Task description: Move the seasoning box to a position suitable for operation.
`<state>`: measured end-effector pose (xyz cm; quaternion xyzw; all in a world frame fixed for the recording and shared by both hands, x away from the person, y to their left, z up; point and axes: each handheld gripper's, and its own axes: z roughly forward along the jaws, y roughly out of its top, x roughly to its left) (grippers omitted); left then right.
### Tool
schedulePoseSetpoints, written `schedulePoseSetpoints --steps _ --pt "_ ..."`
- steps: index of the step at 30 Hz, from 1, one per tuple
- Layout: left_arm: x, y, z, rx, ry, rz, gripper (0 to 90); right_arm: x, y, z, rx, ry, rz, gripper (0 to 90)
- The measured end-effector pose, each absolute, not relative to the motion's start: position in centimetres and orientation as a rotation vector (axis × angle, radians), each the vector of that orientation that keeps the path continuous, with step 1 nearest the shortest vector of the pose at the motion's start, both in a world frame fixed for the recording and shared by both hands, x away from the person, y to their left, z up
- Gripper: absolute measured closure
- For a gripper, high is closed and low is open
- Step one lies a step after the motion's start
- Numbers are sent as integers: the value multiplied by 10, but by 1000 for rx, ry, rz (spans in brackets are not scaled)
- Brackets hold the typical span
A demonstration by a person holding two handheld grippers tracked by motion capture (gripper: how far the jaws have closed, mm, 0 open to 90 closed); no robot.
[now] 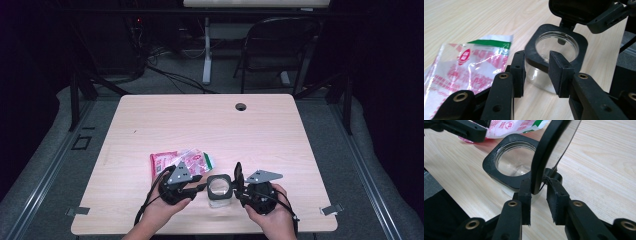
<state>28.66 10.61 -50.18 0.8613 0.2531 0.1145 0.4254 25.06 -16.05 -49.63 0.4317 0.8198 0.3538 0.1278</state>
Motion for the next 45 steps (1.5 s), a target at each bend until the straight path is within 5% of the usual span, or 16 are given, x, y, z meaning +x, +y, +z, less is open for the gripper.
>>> schedulePoseSetpoints --steps 21,27,45 --pt "291 142 -506 2128 758 325 648 281 -198 -498 1368 2299 1104 798" --pt "290 148 -508 2126 780 331 645 286 -194 -499 1306 2315 1122 750" --pt "288 155 -509 2123 809 347 637 295 -192 -504 1235 2437 1173 852"
